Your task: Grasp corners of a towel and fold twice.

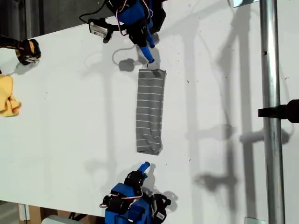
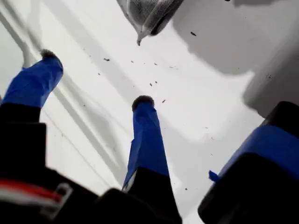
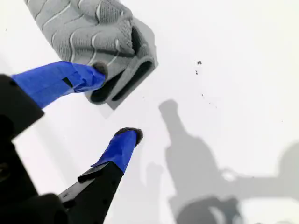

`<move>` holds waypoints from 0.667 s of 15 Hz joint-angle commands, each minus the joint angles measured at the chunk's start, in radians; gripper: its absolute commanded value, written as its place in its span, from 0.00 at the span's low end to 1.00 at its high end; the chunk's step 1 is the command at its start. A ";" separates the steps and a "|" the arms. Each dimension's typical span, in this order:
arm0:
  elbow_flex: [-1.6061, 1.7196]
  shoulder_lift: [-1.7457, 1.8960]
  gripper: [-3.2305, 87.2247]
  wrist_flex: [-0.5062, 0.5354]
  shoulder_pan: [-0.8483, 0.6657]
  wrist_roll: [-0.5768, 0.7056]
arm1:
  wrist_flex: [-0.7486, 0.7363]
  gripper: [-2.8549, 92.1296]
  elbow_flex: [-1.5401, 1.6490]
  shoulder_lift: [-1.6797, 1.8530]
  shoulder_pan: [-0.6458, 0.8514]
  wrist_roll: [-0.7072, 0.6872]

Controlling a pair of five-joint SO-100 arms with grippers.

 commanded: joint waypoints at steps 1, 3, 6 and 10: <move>0.268 0.301 0.23 -0.176 0.054 -0.063 | 0.009 0.40 -0.014 -0.043 -0.034 0.098; 0.495 0.583 0.20 -0.276 0.089 -0.103 | 0.002 0.42 -0.005 -0.057 -0.077 0.216; 0.741 1.146 0.18 -0.069 0.078 -0.135 | -0.074 0.45 0.061 -0.051 -0.117 0.348; 0.782 1.138 0.17 -0.083 0.071 -0.130 | -0.199 0.47 0.146 -0.144 0.014 0.216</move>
